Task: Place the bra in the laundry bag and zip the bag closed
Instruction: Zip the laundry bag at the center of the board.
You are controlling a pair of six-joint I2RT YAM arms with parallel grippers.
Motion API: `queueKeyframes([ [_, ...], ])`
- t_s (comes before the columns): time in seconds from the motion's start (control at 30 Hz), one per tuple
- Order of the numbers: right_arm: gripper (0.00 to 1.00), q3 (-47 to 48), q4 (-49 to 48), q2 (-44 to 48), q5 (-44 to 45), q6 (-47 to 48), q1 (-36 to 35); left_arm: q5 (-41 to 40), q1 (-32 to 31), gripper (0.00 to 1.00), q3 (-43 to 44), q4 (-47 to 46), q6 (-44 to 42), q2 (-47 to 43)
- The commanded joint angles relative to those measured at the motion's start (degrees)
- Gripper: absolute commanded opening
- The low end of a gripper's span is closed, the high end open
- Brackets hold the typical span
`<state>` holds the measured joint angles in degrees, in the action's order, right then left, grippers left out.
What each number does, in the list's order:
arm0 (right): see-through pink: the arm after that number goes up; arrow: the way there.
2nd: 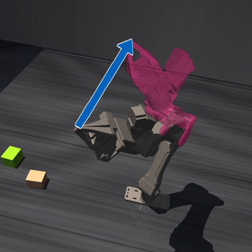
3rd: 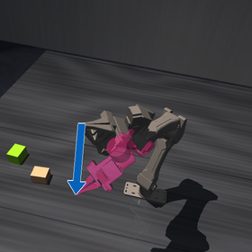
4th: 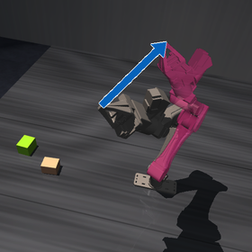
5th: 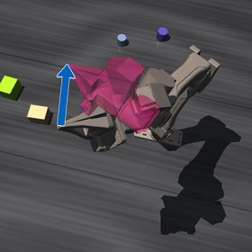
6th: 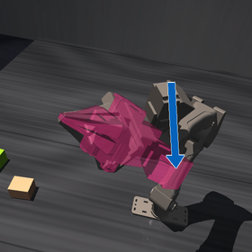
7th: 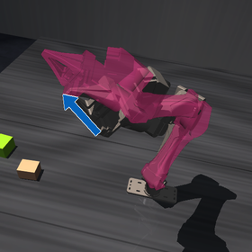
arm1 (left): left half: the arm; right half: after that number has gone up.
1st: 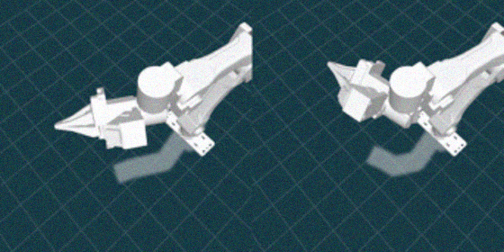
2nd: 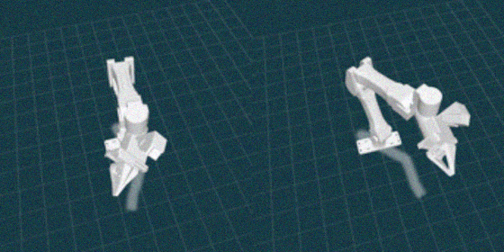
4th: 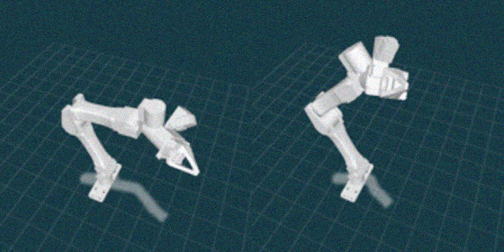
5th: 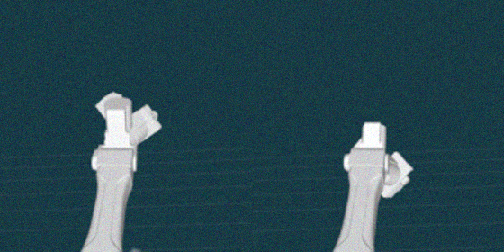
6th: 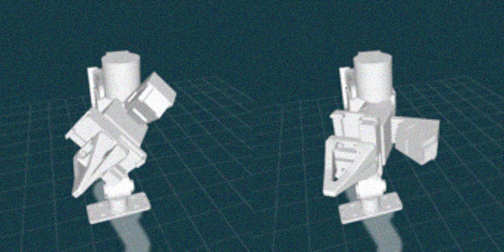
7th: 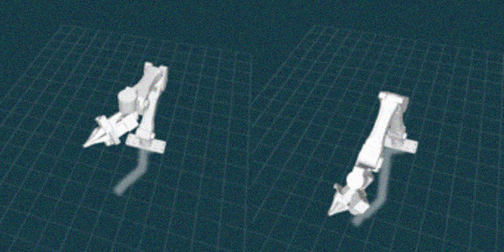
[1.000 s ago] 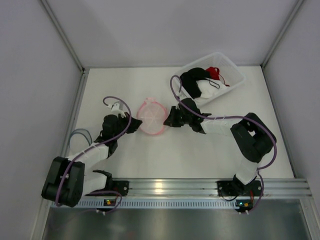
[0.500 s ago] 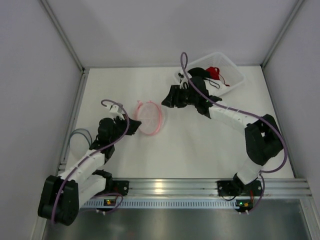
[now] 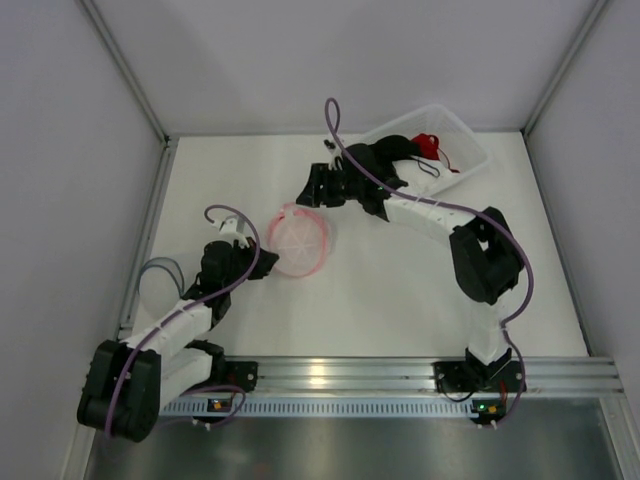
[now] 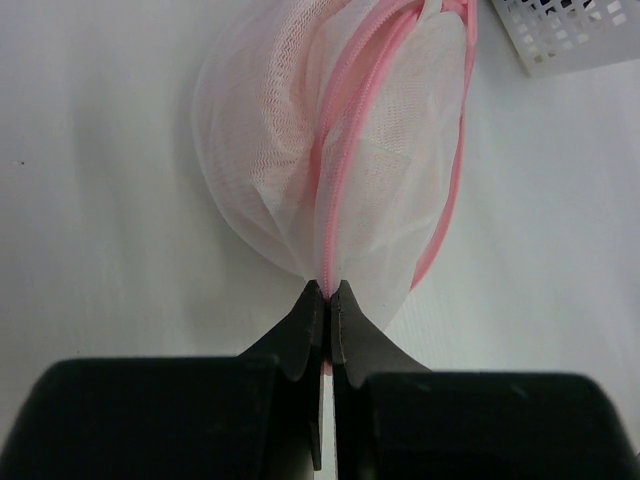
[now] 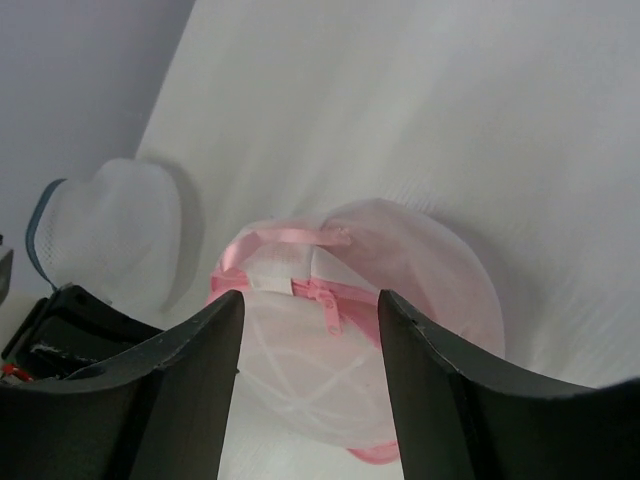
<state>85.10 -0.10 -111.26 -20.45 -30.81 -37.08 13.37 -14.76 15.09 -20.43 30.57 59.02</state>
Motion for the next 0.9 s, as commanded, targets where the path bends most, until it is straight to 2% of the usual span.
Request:
queueKeyframes([
  [0.0,0.57,2.6,2.1,-0.2,2.1,-1.2,-1.5,-0.9,-0.1,0.00,0.6,0.2,-0.5,0.1],
  [0.13,0.57,0.5,2.2,1.1,1.8,0.6,-2.7,-0.9,-0.1,0.00,1.2,0.1,-0.9,0.3],
  [0.33,0.45,0.0,4.7,0.5,3.7,4.0,-3.4,-0.4,-0.1,0.00,1.7,-0.1,-0.9,1.2],
  [0.53,0.46,1.4,4.6,-1.4,2.5,4.4,-3.4,-0.7,-0.1,0.00,1.4,-0.1,-1.0,0.8],
  [0.67,0.42,3.2,5.4,-2.4,2.0,5.0,-3.8,-0.8,-0.1,0.00,1.5,-0.2,-1.1,1.0],
  [0.87,0.41,4.2,5.6,-4.0,2.0,5.0,-4.4,-0.4,-0.1,0.00,1.7,-0.2,-1.6,1.6],
])
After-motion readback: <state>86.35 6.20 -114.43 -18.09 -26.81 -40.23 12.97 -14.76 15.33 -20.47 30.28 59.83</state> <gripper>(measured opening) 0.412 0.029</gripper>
